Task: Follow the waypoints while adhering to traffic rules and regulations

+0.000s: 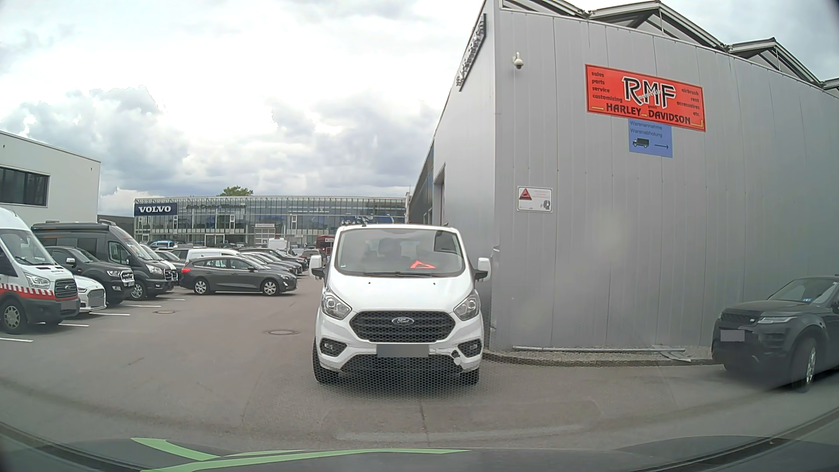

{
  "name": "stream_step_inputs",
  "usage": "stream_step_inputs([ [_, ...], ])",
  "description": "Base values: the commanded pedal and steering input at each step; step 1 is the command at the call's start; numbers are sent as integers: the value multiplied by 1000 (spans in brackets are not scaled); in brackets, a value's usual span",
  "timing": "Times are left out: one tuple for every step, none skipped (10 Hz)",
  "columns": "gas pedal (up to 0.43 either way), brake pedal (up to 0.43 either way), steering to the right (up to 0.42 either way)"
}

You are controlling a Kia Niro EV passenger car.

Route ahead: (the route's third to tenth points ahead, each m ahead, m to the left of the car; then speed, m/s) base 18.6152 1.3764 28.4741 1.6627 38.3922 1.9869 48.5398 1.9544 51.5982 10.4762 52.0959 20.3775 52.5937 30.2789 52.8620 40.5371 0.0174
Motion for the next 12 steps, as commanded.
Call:
stream_step_inputs([
  [0, 329, 6],
  [0, 329, 6],
  [0, 329, 6],
  [0, 329, 6],
  [0, 329, 6],
  [0, 329, 6],
  [0, 329, 6],
  [0, 329, 6],
  [0, 329, 6],
  [0, 335, 6],
  [0, 335, 6],
  [0, 329, 6],
])
